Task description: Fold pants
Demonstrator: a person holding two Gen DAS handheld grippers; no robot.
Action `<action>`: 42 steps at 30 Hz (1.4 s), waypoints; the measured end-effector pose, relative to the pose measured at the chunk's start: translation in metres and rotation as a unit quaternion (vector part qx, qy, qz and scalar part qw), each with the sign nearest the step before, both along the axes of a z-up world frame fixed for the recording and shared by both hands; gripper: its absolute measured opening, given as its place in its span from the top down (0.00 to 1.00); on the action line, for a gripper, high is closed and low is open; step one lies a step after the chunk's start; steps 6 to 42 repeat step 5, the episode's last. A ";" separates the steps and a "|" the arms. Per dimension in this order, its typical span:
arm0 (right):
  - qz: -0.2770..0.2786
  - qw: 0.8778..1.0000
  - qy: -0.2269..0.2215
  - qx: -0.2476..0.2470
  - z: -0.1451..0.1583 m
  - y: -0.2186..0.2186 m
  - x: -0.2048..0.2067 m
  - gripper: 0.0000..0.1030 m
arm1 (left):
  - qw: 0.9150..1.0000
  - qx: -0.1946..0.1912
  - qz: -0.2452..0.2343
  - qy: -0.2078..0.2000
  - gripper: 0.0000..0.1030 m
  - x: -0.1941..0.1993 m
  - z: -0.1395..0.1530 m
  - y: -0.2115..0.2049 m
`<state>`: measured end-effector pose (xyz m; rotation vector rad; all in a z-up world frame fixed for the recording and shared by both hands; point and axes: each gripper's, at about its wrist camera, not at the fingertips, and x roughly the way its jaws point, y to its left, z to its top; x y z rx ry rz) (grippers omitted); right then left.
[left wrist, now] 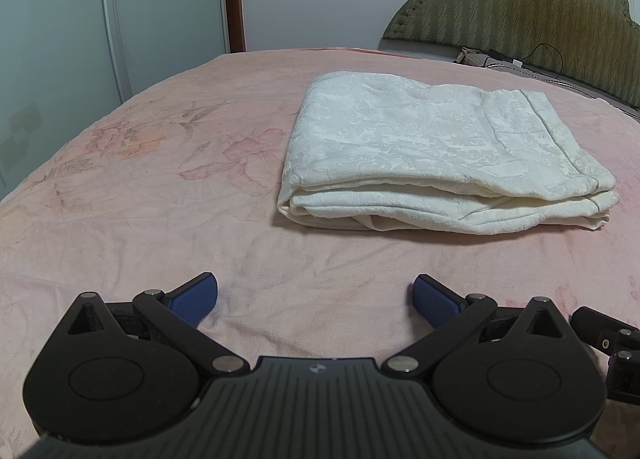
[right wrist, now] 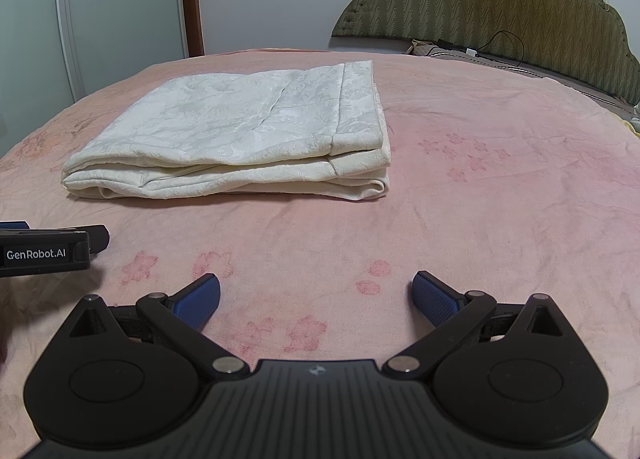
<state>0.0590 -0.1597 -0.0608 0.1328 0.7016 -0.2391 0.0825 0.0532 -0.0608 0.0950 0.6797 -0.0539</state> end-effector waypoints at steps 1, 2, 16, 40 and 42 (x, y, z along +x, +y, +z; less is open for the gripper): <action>0.000 1.000 0.000 0.000 0.000 0.000 0.000 0.00 | 1.000 0.000 0.000 0.000 0.00 0.000 0.000 0.000; 0.000 1.000 0.000 0.000 0.000 0.000 0.000 0.00 | 1.000 0.000 0.000 0.000 0.00 0.000 0.000 0.000; 0.000 1.000 0.000 0.000 0.000 0.000 0.000 0.00 | 1.000 0.000 0.000 0.000 0.00 -0.001 0.000 0.000; 0.000 1.000 0.000 0.000 0.000 0.000 0.000 0.00 | 1.000 0.000 0.000 0.000 0.00 -0.001 0.000 0.000; 0.000 1.000 0.000 0.000 0.000 0.000 0.000 0.00 | 1.000 0.000 0.000 0.000 0.00 -0.001 0.000 0.000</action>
